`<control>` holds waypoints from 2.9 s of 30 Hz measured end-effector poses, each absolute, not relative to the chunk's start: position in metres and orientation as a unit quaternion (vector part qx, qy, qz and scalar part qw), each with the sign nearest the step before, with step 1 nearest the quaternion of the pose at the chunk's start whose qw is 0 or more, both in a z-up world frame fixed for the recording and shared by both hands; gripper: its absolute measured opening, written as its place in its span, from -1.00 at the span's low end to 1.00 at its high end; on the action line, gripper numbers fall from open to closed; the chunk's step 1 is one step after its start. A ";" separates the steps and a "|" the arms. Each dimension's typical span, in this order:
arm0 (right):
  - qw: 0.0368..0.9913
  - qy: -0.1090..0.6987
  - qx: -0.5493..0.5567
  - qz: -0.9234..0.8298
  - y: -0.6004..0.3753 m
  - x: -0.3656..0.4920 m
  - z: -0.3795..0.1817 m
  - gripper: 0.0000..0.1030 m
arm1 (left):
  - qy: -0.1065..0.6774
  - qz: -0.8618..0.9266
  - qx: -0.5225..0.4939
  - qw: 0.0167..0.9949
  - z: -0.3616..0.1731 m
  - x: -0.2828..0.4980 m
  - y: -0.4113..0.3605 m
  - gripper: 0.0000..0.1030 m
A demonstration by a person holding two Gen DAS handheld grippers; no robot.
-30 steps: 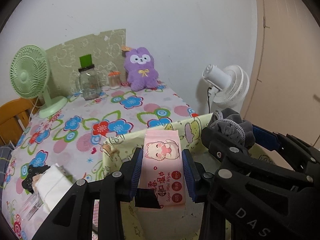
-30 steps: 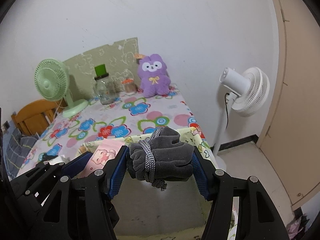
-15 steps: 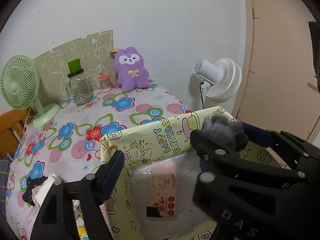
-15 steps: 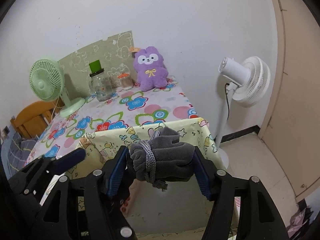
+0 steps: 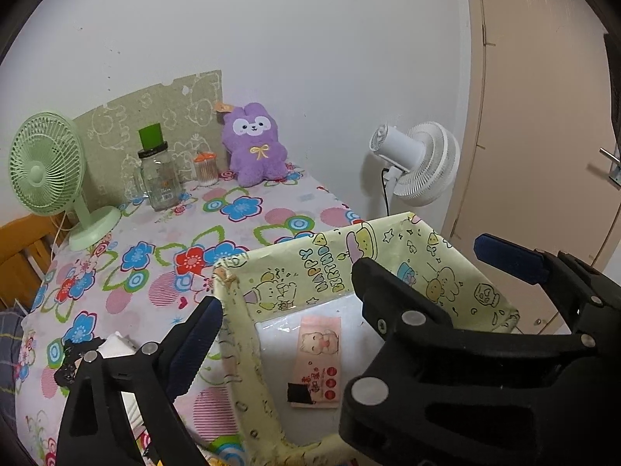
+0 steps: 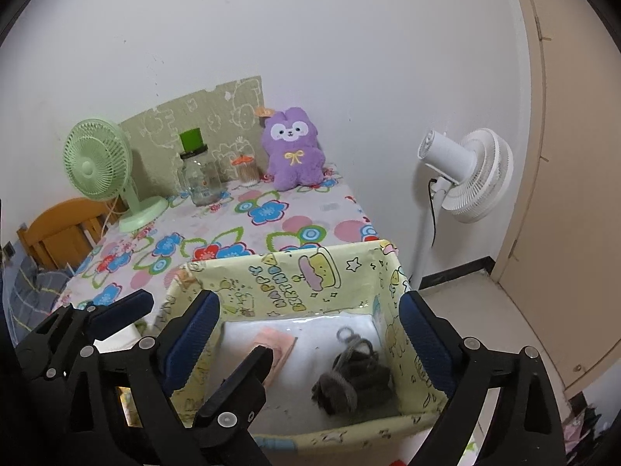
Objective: Organize soft objects
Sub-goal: 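Open both tools to drop the wipes pack and gloves into the box, then move both tools back toward the items on the table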
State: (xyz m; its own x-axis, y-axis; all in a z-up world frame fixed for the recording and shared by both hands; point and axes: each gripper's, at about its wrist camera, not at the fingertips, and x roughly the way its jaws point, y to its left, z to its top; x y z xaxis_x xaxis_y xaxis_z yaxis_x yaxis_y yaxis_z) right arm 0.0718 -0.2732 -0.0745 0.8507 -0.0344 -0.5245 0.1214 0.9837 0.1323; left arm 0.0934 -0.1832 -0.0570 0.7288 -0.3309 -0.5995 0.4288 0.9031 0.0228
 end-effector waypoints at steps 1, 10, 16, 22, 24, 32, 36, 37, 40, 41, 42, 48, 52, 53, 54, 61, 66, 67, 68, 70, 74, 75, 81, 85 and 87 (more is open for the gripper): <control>0.959 0.268 0.080 -0.041 -0.271 0.069 -0.073 0.86 | 0.304 -0.204 0.079 0.927 -0.056 0.091 -0.181 0.89; 0.966 0.247 0.068 -0.042 -0.248 0.050 -0.058 0.94 | 0.280 -0.198 0.079 0.936 -0.042 0.073 -0.159 0.93; 0.968 0.236 0.061 -0.052 -0.233 0.037 -0.049 1.00 | 0.272 -0.201 0.077 0.938 -0.034 0.064 -0.144 0.97; 0.971 0.227 0.053 -0.049 -0.217 0.029 -0.043 1.00 | 0.264 -0.195 0.077 0.941 -0.029 0.058 -0.127 0.99; 0.972 0.226 0.050 -0.046 -0.212 0.027 -0.042 1.00 | 0.262 -0.192 0.076 0.943 -0.028 0.056 -0.122 0.99; 0.975 0.215 0.044 -0.037 -0.190 0.017 -0.034 1.00 | 0.249 -0.183 0.073 0.948 -0.022 0.046 -0.104 0.99; 0.975 0.215 0.044 -0.033 -0.182 0.014 -0.033 1.00 | 0.246 -0.180 0.073 0.950 -0.020 0.042 -0.096 0.99; 0.975 0.216 0.045 -0.030 -0.180 0.014 -0.033 1.00 | 0.245 -0.178 0.073 0.950 -0.020 0.040 -0.093 0.99; 0.975 0.216 0.045 -0.025 -0.174 0.012 -0.033 1.00 | 0.245 -0.172 0.073 0.951 -0.020 0.037 -0.087 0.99; 0.975 0.217 0.045 -0.022 -0.171 0.012 -0.033 1.00 | 0.245 -0.170 0.072 0.952 -0.021 0.037 -0.085 0.99; 0.975 0.217 0.045 -0.019 -0.169 0.010 -0.034 1.00 | 0.246 -0.169 0.071 0.952 -0.021 0.036 -0.083 0.99; 0.976 0.211 0.054 -0.008 -0.159 0.006 -0.036 1.00 | 0.237 -0.159 0.069 0.956 -0.020 0.030 -0.071 0.99; 0.976 0.210 0.054 -0.001 -0.151 0.005 -0.039 1.00 | 0.237 -0.152 0.068 0.957 -0.022 0.028 -0.064 0.99; 0.976 0.211 0.053 0.001 -0.150 0.005 -0.040 1.00 | 0.239 -0.150 0.067 0.957 -0.024 0.028 -0.062 0.99; 0.976 0.213 0.052 0.003 -0.148 0.006 -0.041 1.00 | 0.241 -0.149 0.066 0.957 -0.025 0.028 -0.060 0.99; 0.973 0.226 0.048 0.020 -0.134 0.009 -0.054 1.00 | 0.253 -0.135 0.061 0.956 -0.039 0.028 -0.047 0.99; 0.971 0.233 0.041 0.028 -0.123 0.012 -0.063 0.99 | 0.258 -0.129 0.057 0.956 -0.049 0.029 -0.038 0.99; 0.971 0.234 0.039 0.029 -0.121 0.012 -0.065 0.99 | 0.259 -0.128 0.056 0.956 -0.052 0.029 -0.036 0.99; 0.971 0.235 0.039 0.030 -0.119 0.012 -0.067 0.99 | 0.260 -0.127 0.055 0.956 -0.054 0.029 -0.034 0.99; 0.970 0.238 0.039 0.036 -0.115 0.013 -0.073 0.99 | 0.263 -0.124 0.056 0.955 -0.059 0.029 -0.030 0.98; 0.967 0.247 0.041 0.047 -0.109 0.017 -0.082 0.97 | 0.274 -0.119 0.054 0.953 -0.069 0.029 -0.023 0.98; 0.966 0.252 0.041 0.052 -0.106 0.018 -0.086 0.95 | 0.276 -0.118 0.053 0.952 -0.071 0.030 -0.021 0.98; 0.961 0.267 0.042 0.065 -0.095 0.022 -0.098 0.89 | 0.288 -0.113 0.048 0.950 -0.083 0.032 -0.011 0.97; 0.958 0.277 0.037 0.072 -0.089 0.026 -0.106 0.87 | 0.295 -0.110 0.050 0.948 -0.091 0.032 -0.006 0.94; 0.956 0.281 0.035 0.074 -0.086 0.028 -0.110 0.86 | 0.301 -0.109 0.049 0.946 -0.095 0.034 -0.003 0.93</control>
